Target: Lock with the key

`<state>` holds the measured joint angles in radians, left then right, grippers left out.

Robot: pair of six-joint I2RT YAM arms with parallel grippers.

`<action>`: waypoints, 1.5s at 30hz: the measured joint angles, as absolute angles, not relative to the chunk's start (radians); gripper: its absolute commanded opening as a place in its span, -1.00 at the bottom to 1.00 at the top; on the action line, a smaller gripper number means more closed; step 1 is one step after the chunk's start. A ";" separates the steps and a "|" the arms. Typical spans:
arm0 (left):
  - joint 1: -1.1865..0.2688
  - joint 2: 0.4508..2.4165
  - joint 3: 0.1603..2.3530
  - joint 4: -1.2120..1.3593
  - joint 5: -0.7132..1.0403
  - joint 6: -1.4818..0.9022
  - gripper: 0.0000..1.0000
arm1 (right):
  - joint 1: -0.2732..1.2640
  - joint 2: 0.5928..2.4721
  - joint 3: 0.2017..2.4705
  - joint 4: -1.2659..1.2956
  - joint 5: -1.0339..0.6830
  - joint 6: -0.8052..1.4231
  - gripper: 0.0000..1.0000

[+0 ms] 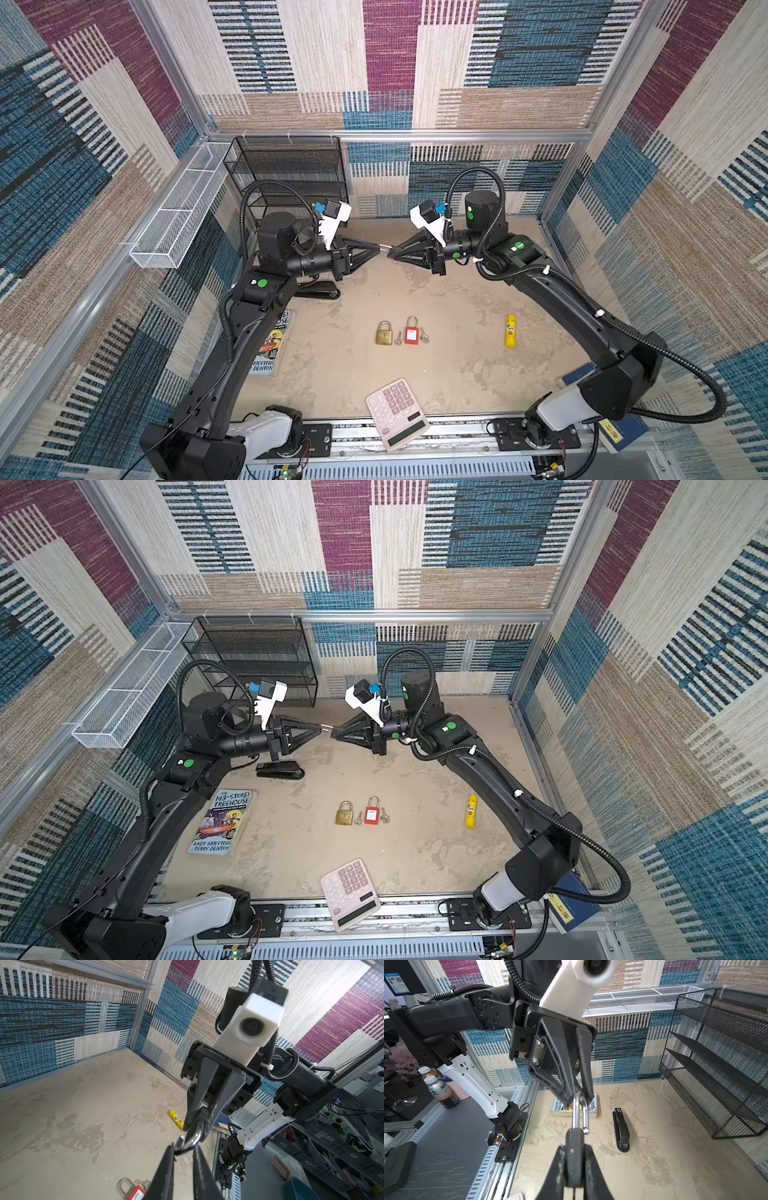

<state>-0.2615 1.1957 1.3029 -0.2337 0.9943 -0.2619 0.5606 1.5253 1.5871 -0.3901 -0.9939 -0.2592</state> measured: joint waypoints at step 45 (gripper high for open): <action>-0.263 1.192 1.311 -0.234 1.027 -0.219 -0.67 | 0.561 1.556 1.665 -0.505 -1.041 -0.299 -1.00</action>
<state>-0.2634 1.1923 1.3109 -0.2337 1.0271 -0.2188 0.5613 1.5558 1.6653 -0.5049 -1.0409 -0.2993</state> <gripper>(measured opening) 0.194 0.152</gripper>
